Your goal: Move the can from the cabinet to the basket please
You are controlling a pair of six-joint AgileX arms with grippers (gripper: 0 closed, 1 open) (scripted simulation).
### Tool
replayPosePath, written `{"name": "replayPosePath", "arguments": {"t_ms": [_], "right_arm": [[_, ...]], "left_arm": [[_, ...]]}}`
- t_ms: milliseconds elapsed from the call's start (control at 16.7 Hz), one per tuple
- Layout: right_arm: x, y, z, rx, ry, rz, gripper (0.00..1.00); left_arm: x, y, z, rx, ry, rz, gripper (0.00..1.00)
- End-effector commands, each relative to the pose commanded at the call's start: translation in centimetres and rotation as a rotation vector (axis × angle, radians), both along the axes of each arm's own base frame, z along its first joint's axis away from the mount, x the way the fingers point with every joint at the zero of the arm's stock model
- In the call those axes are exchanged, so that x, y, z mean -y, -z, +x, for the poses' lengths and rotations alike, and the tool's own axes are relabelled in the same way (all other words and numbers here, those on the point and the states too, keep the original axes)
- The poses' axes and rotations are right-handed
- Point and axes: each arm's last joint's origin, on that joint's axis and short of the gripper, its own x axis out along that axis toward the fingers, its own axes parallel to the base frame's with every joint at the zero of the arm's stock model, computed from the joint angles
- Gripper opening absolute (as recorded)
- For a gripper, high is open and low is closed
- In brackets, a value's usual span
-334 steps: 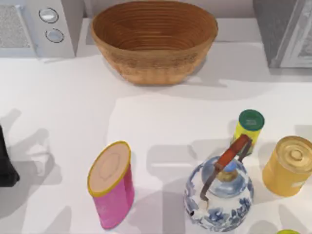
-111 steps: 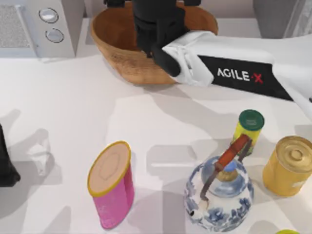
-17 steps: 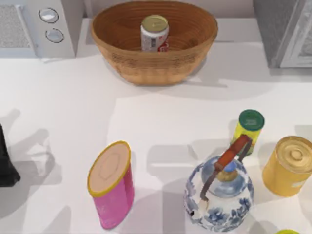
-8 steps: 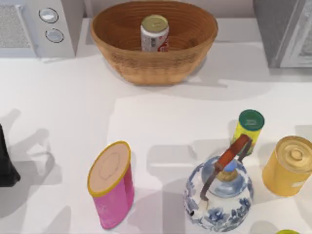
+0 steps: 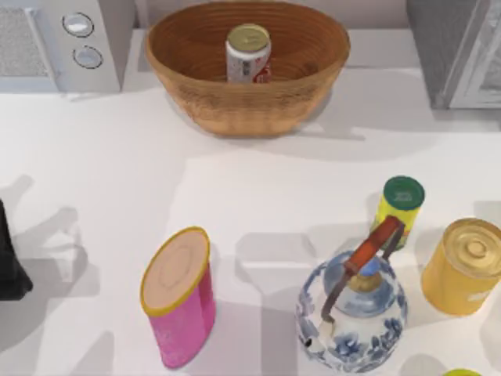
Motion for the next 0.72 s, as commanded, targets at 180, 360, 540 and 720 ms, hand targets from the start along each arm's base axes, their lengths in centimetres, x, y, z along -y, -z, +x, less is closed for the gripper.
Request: {"name": "replayPosePath", "arguments": {"t_ms": [180,360,540,720], "right_arm": [[-4.5,0.0,2.6,0.000,0.000,0.008,1.00],[-9.9,0.1,4.2,-0.007,-0.001,0.016,1.00],[-15.4,0.3,4.3,-0.014,-0.001,0.019,1.00],[-20.1,0.6,3.2,-0.019,-0.002,0.019,1.00]], "left_arm": [[0.0,0.0,0.0,0.000,0.000,0.000,1.00],[0.0,0.0,0.0,0.000,0.000,0.000,1.00],[0.0,0.0,0.0,0.000,0.000,0.000,1.00],[0.0,0.0,0.0,0.000,0.000,0.000,1.00]]}}
